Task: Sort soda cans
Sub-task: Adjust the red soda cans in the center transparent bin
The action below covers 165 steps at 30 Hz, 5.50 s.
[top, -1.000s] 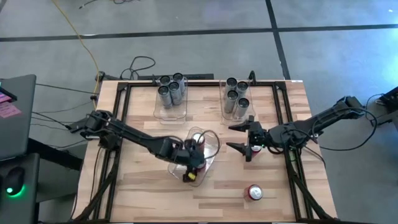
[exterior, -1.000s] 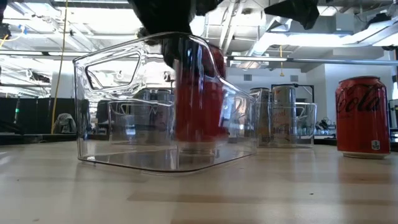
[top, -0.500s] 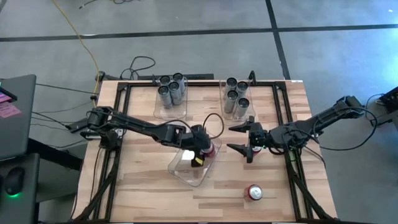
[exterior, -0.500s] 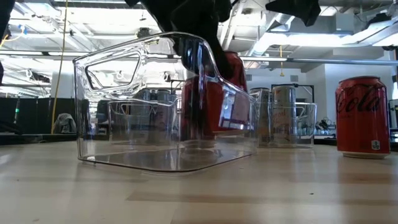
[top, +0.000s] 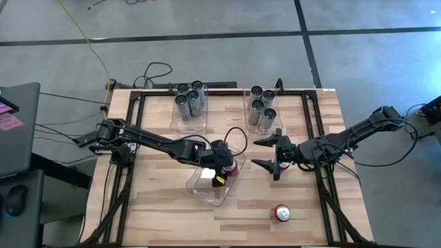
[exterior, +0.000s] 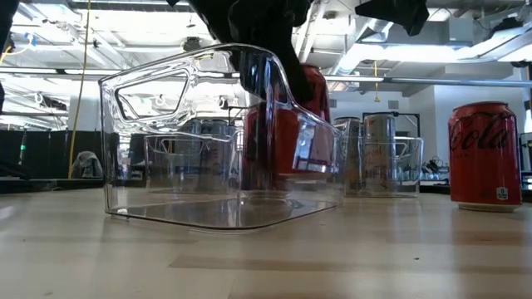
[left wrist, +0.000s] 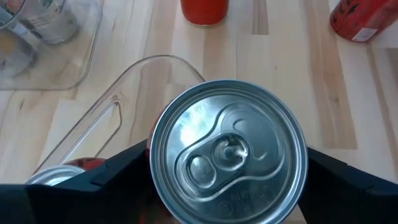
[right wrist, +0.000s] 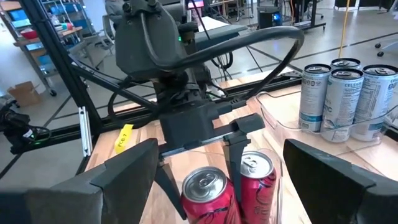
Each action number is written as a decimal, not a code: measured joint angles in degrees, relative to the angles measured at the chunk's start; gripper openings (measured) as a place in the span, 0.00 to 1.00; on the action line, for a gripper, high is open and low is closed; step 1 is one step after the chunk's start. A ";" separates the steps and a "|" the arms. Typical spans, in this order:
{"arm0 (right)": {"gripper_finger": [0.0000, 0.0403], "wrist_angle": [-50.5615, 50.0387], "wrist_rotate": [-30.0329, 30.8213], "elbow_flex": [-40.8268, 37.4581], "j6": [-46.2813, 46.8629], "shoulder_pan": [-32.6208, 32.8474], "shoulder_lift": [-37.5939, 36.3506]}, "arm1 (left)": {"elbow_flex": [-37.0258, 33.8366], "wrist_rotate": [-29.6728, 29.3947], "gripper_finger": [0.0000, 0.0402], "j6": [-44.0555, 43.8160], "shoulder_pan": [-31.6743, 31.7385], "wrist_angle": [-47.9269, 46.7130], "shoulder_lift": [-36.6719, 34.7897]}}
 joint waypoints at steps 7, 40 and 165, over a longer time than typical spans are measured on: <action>0.91 -0.44 0.02 0.00 0.02 -0.42 0.00 | 0.00 0.05 0.81 -2.02 -0.92 -0.22 0.02; 0.91 -0.38 0.02 0.00 0.17 -0.31 0.00 | -0.48 0.06 0.90 -2.90 -2.77 -2.78 0.04; 0.91 -0.87 0.27 0.00 -0.39 -1.40 0.02 | -14.53 5.75 0.00 -17.53 -5.39 23.70 7.63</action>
